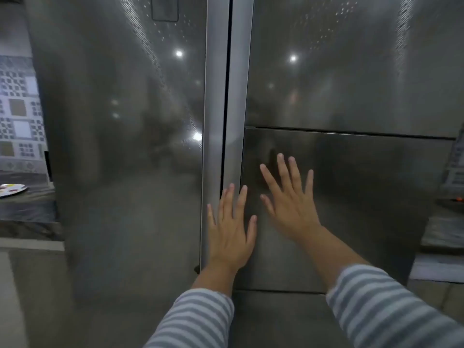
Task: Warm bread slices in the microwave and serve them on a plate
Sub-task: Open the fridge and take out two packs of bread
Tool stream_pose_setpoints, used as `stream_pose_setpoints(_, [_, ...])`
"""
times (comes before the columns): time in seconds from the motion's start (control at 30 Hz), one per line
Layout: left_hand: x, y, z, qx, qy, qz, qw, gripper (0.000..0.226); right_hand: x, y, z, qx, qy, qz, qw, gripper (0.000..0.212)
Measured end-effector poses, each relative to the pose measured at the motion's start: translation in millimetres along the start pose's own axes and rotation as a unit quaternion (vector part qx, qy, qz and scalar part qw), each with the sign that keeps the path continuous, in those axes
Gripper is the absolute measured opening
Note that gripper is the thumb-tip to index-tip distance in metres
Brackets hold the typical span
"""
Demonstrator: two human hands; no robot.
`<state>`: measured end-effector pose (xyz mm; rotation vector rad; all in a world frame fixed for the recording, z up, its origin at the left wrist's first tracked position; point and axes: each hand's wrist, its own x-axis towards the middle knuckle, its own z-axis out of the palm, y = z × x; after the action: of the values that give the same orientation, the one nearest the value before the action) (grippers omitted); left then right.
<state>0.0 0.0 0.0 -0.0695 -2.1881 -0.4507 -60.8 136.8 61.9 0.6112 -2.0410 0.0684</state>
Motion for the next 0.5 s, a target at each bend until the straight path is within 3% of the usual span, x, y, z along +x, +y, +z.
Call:
stream_pose_setpoints(0.27, [6.6,-11.9,54.7,-0.172,-0.022,-0.052,0.984,0.093,7.3,12.4,56.0,-0.068,0.009,-0.042,0.997,0.068])
stream_pose_setpoints(0.5, [10.0,-12.4,69.2,-0.187,-0.026,-0.116,0.975,0.093,9.0,16.0,67.5,-0.07,0.013,-0.047,0.996,0.069])
